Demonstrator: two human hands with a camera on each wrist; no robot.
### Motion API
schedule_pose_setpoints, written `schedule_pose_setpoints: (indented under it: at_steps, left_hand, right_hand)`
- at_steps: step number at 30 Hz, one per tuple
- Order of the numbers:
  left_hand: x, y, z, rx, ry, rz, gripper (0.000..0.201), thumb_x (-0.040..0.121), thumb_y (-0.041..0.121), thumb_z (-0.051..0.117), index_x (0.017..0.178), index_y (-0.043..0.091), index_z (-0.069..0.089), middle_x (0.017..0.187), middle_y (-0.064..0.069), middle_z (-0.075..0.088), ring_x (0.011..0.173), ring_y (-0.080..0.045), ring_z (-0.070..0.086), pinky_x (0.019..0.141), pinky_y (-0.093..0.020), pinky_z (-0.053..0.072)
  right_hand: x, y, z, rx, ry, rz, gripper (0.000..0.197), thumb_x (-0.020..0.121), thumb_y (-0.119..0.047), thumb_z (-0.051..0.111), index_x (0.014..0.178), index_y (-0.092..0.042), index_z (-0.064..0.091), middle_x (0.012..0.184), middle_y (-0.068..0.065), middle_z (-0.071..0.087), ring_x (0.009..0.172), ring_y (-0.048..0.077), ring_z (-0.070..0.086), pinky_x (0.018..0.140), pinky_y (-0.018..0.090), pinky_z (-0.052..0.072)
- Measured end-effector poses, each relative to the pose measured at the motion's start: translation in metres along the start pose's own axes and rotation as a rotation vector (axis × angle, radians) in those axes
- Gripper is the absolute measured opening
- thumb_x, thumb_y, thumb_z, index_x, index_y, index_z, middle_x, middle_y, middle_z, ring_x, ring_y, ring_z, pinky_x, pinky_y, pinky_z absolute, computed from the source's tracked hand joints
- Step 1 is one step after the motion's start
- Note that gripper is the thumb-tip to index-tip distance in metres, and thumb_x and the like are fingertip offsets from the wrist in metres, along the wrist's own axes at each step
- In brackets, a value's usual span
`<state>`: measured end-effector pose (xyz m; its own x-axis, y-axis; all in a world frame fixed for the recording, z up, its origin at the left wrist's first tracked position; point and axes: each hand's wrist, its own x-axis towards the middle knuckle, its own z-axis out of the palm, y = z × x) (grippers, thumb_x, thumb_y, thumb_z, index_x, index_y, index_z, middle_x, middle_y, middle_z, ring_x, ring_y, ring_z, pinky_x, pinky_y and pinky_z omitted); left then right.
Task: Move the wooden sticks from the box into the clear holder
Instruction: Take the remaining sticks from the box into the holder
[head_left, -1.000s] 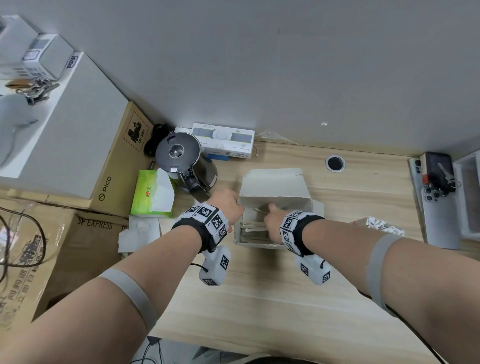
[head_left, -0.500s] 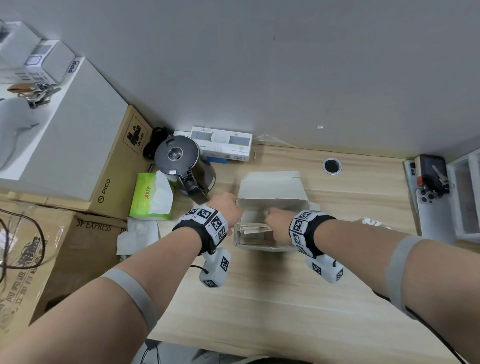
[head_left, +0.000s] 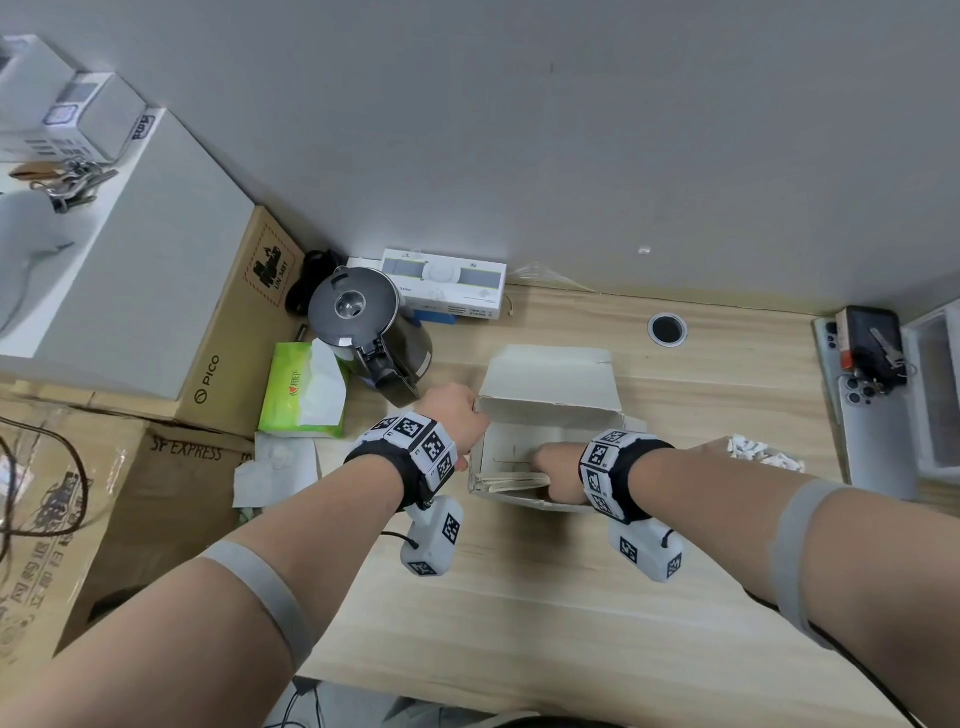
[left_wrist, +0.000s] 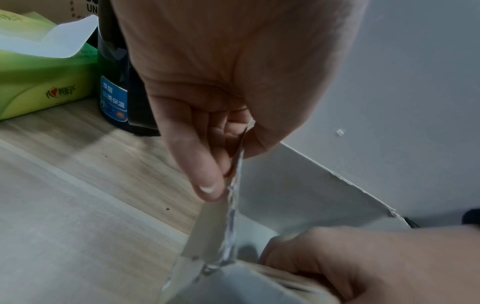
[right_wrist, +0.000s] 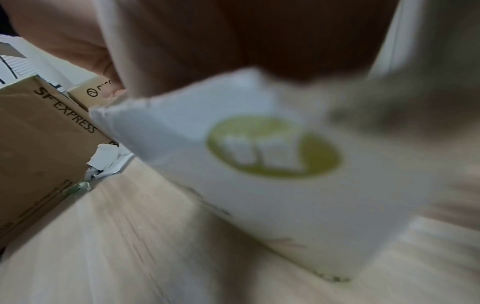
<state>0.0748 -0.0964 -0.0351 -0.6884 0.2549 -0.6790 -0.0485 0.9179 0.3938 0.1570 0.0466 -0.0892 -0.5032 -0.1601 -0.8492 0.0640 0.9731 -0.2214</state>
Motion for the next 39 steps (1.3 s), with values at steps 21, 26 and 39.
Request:
schedule_pose_setpoints:
  at_steps: [21,26,39]
  left_hand:
    - [-0.002,0.001,0.006,-0.025,0.099,0.025,0.026,0.091,0.007,0.045,0.066,0.012,0.04,0.077,-0.017,0.065,0.053,-0.035,0.073,0.035,-0.022,0.046]
    - [-0.005,0.003,0.007,0.026,0.074,0.047,0.028,0.095,0.008,0.043,0.068,0.013,0.038,0.073,-0.011,0.057,0.059,-0.035,0.074,0.03,-0.019,0.037]
    - [-0.006,0.005,0.006,0.131,0.032,0.084,0.024,0.094,0.01,0.044,0.07,0.012,0.04,0.071,-0.009,0.054,0.052,-0.032,0.069,0.037,-0.019,0.038]
  right_hand:
    - [0.009,-0.016,0.0,-0.018,-0.161,0.024,0.038,0.103,-0.013,0.034,0.128,0.005,0.055,0.132,0.017,0.057,0.106,0.032,0.056,0.089,0.034,0.045]
    - [0.007,-0.009,-0.008,0.062,-0.118,0.069,0.042,0.094,-0.024,0.047,0.132,-0.007,0.053,0.13,0.012,0.059,0.115,0.03,0.058,0.085,0.03,0.044]
    - [-0.003,-0.004,-0.014,0.037,-0.083,0.023,0.024,0.091,-0.014,0.052,0.113,-0.002,0.055,0.104,0.011,0.065,0.081,0.025,0.056,0.065,0.032,0.052]
